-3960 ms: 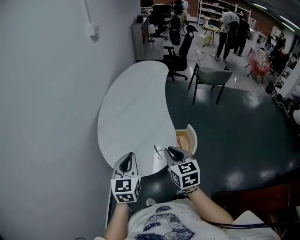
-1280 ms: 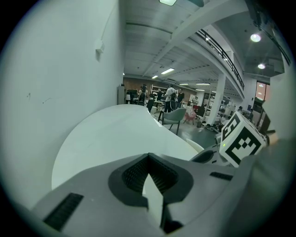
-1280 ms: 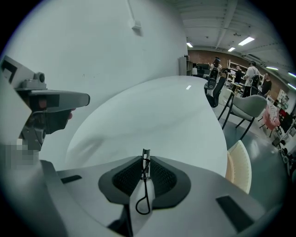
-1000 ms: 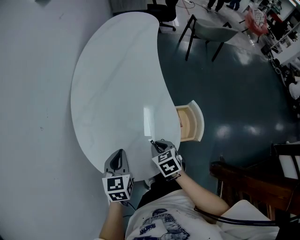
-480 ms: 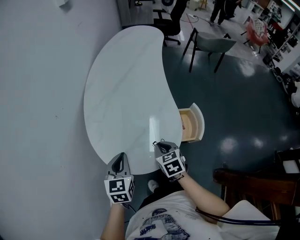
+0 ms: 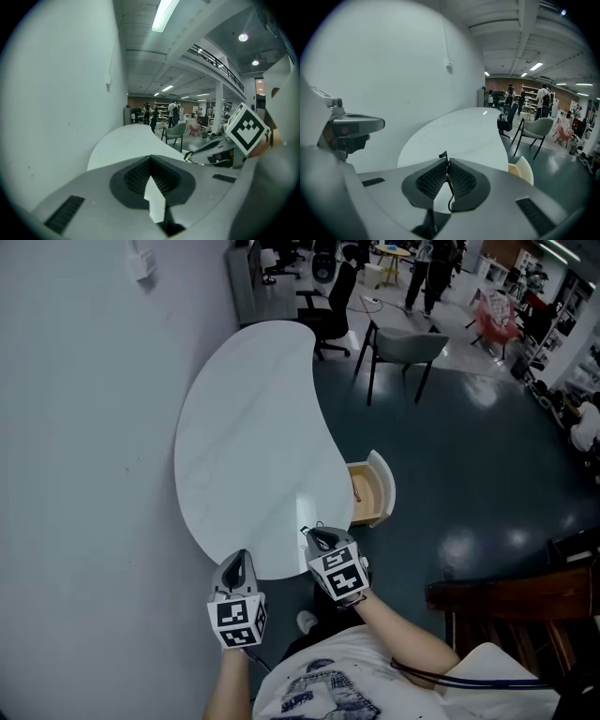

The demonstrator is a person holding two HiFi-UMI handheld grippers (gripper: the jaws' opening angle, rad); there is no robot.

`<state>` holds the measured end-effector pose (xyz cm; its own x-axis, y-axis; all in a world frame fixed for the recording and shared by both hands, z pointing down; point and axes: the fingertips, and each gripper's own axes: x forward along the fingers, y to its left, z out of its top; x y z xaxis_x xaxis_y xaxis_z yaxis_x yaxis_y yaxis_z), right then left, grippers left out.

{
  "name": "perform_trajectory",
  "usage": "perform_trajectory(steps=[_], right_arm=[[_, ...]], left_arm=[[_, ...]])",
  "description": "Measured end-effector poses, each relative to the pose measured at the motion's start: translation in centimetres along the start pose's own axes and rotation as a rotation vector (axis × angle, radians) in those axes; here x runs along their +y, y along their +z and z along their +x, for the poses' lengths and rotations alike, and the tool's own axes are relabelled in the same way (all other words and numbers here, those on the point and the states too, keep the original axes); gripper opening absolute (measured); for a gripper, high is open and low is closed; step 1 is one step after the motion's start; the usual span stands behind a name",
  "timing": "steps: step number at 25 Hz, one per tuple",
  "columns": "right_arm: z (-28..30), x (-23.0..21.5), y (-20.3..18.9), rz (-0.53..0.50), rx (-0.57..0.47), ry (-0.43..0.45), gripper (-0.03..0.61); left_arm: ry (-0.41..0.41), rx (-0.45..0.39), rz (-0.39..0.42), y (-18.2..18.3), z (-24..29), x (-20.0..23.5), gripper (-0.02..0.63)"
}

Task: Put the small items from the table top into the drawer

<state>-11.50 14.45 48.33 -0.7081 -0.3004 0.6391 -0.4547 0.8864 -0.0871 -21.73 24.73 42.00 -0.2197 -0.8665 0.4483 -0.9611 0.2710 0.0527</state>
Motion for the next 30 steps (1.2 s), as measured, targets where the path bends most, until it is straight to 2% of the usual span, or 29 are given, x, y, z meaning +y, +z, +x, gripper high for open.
perform_trajectory(steps=[6, 14, 21, 30], right_arm=[[-3.0, 0.7, -0.4, -0.008, -0.003, -0.024, 0.035], [-5.4, -1.3, -0.8, 0.033, -0.03, -0.051, 0.035], [-7.4, -5.1, -1.1, 0.041, -0.057, -0.031, 0.035], [-11.1, -12.9, -1.7, 0.053, -0.093, 0.018, 0.035]], left_arm=[[-0.03, -0.025, -0.008, 0.2, -1.2, -1.5, 0.02], [-0.064, -0.048, -0.003, 0.5, -0.6, -4.8, 0.02], [-0.046, -0.051, 0.009, 1.6, 1.0, -8.7, 0.02], [-0.036, -0.059, 0.04, 4.5, 4.5, -18.2, 0.02]])
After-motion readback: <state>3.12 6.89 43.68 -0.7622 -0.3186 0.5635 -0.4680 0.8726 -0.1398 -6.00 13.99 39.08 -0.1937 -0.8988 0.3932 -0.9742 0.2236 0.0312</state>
